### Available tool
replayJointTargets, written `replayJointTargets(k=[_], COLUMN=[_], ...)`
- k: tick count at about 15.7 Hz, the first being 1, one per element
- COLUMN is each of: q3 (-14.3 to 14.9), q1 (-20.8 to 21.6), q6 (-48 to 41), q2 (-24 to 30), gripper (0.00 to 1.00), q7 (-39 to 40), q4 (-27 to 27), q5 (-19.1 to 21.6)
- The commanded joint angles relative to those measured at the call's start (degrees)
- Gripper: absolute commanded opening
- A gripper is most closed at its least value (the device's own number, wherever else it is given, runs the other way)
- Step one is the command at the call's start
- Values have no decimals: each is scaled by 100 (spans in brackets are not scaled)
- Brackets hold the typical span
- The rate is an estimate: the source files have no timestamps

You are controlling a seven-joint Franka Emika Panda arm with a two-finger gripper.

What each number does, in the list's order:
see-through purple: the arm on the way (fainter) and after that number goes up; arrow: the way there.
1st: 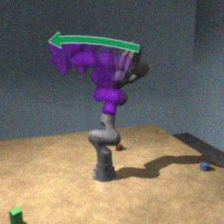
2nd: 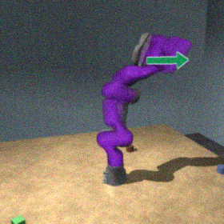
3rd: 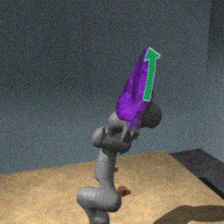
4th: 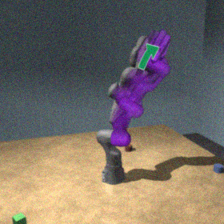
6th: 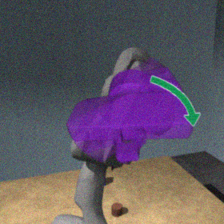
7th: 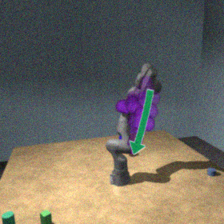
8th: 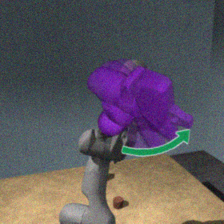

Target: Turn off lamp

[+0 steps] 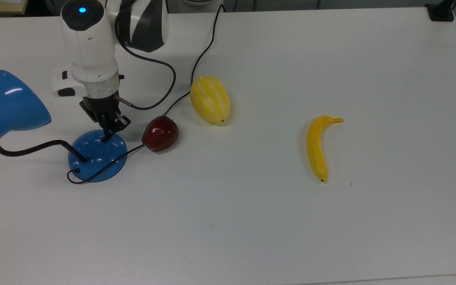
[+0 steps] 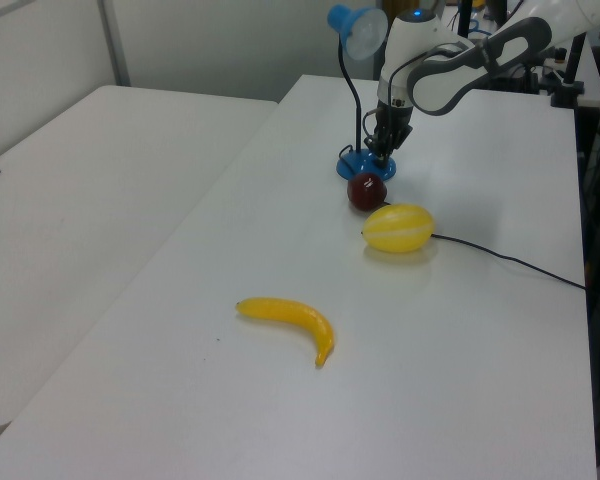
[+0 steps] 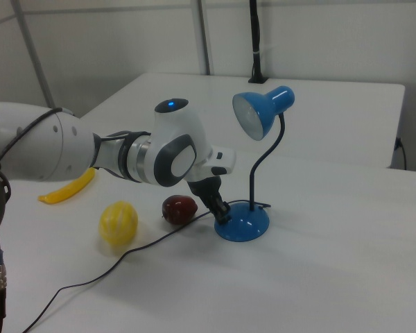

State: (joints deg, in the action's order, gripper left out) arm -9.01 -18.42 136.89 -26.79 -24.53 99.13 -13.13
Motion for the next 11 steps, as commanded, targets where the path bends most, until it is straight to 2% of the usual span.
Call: replayJointTargets(k=[1,5,8,11], q3=[13,-84,-84,-84], q1=[93,189,339,348], q6=[-662,-1522,-2435,-3350], q2=[490,947,1430,2097], gripper=[0,0,0,0], q7=[-122,141,868,1538], q4=[45,45,54,132], q5=[-84,99,845,1286])
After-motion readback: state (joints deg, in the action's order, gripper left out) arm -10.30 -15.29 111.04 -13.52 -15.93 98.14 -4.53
